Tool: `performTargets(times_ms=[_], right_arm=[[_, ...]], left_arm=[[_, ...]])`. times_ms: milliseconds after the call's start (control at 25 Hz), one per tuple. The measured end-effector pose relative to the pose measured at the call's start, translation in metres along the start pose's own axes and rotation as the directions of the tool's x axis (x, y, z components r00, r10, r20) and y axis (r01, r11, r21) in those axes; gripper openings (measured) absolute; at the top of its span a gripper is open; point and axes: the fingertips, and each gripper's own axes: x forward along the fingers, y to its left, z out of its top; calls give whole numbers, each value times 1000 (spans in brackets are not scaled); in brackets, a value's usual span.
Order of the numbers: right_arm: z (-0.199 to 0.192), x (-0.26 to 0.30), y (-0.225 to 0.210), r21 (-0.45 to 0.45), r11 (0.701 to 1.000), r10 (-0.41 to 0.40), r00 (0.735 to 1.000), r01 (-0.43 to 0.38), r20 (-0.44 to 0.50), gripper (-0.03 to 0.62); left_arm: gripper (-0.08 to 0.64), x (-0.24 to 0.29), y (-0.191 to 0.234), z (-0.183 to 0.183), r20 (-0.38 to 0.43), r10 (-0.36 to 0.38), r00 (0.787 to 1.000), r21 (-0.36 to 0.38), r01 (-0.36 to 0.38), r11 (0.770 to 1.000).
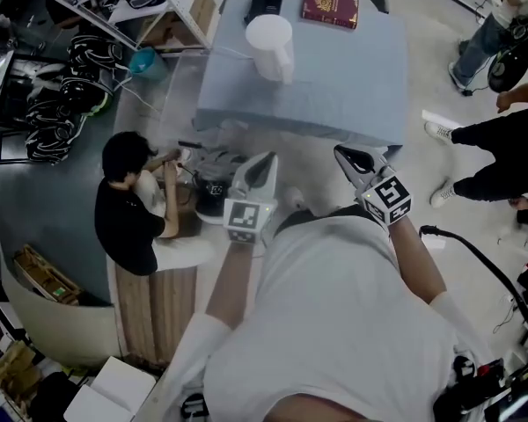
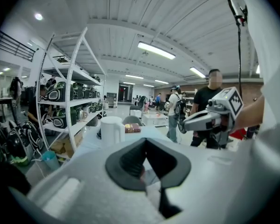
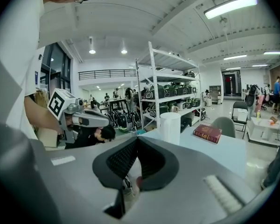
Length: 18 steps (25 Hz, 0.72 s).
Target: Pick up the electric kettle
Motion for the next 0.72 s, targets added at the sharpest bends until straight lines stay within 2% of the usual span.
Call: performTargets(times_ms=[320, 720], right_arm=[[9, 22, 5, -12, 1000, -13, 1000, 13, -2, 5], [6, 31, -7, -23, 1000, -18, 999, 17, -31, 5]], left_arm=[[3, -1, 21, -2, 4, -29, 1000, 2, 29, 1000], [3, 8, 31, -4, 14, -5, 1000, -9, 5, 1000]])
